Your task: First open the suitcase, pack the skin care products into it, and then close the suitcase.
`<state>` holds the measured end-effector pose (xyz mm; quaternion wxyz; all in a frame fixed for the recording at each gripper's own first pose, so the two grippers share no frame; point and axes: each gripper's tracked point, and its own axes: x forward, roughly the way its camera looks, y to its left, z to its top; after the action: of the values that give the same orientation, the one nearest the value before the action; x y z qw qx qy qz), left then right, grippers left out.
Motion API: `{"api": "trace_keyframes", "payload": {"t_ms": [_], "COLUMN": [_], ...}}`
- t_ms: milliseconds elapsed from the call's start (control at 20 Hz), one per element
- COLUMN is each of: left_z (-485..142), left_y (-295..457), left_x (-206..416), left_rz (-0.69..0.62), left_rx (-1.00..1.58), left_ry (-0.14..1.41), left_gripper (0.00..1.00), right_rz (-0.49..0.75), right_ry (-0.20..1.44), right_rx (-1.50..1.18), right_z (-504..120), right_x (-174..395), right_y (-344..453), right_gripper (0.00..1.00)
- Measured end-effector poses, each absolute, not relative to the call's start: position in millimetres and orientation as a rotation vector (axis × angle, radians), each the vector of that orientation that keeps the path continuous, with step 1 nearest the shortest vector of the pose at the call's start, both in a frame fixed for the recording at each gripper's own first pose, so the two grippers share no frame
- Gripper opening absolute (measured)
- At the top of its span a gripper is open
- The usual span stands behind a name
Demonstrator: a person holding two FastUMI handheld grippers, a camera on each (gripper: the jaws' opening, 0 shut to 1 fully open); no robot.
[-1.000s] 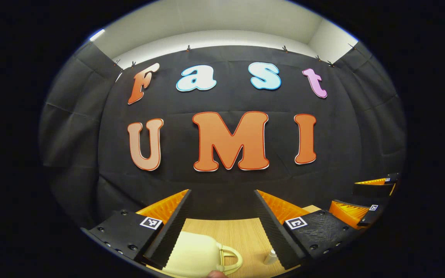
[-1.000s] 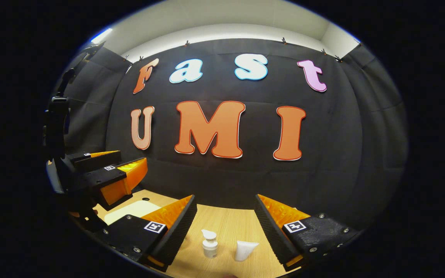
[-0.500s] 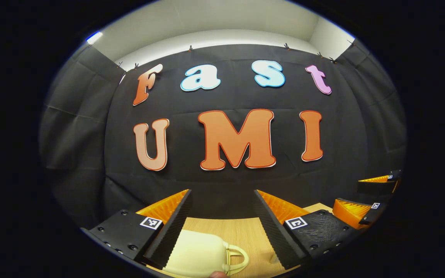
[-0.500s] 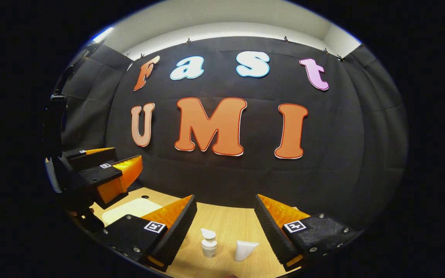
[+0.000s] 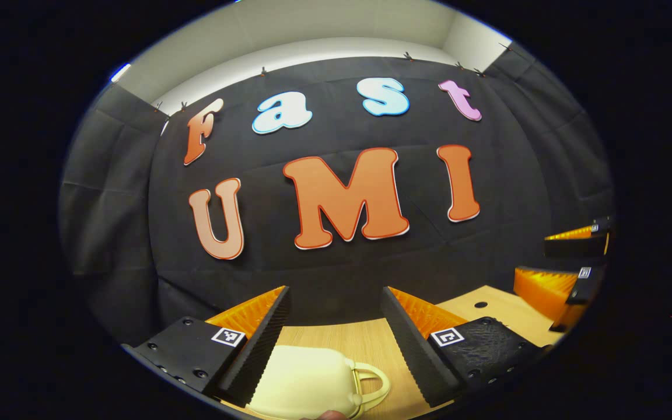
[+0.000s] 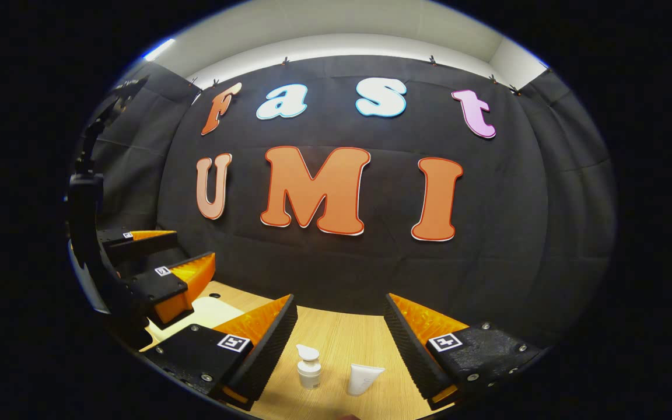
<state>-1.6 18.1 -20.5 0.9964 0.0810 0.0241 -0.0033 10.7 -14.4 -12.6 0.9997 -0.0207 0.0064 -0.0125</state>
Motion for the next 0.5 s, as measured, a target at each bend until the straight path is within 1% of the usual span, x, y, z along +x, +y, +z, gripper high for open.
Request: {"api": "trace_keyframes", "payload": {"t_ms": [500], "left_z": [-55], "left_y": [35], "left_x": [-15], "left_rz": [-0.114], "left_rx": [0.450], "left_ry": [0.147], "left_gripper": [0.99], "right_rz": [-0.102], "right_ry": [0.026], "right_rx": [-0.065], "right_z": [-20], "right_x": [4], "right_y": [-51], "right_gripper": [0.95]}}
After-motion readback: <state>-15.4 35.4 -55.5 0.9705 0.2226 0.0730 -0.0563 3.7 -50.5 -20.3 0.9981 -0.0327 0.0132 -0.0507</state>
